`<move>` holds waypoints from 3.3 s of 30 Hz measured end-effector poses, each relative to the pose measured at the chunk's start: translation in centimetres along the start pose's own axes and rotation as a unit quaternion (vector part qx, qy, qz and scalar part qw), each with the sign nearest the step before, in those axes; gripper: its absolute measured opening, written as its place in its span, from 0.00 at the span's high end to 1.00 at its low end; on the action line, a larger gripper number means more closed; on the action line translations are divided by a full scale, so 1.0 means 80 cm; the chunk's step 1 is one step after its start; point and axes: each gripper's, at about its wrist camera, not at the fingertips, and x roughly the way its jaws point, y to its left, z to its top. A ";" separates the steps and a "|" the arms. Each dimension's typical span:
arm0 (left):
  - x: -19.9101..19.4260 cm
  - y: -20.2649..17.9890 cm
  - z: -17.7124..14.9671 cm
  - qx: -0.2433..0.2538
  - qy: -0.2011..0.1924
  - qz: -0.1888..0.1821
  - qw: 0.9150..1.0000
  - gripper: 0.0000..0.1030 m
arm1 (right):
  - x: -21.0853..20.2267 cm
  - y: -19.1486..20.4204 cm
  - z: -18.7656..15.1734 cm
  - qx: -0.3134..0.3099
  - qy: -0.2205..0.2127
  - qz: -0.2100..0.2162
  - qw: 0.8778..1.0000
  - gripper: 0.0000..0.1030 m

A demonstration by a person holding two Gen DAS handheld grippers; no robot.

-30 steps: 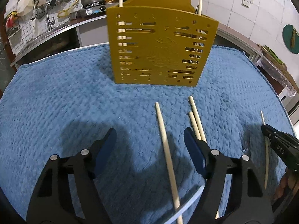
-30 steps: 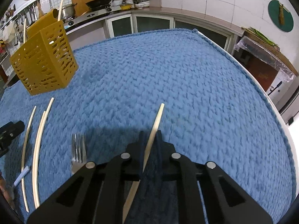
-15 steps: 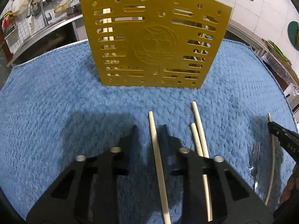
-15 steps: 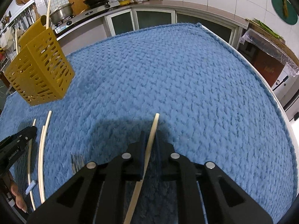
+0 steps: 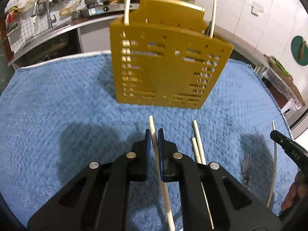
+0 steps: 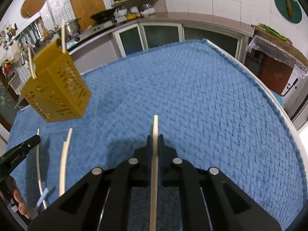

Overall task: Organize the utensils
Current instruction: 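Lift and carry both chopsticks above the yellow holder with both tools, then lower the chopsticks into the holder and open both tools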

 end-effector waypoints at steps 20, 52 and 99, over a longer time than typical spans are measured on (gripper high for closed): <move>-0.114 0.026 0.007 0.012 -0.107 -0.006 0.994 0.95 | -0.084 0.040 0.007 -0.025 -0.093 0.042 0.995 0.94; -0.206 0.051 0.107 0.021 -0.226 -0.014 0.974 0.96 | -0.142 0.128 0.111 -0.044 -0.248 0.118 0.960 0.94; -0.056 0.052 0.169 0.042 -0.214 -0.011 0.976 0.96 | 0.000 0.200 0.173 -0.082 -0.338 0.154 0.925 0.94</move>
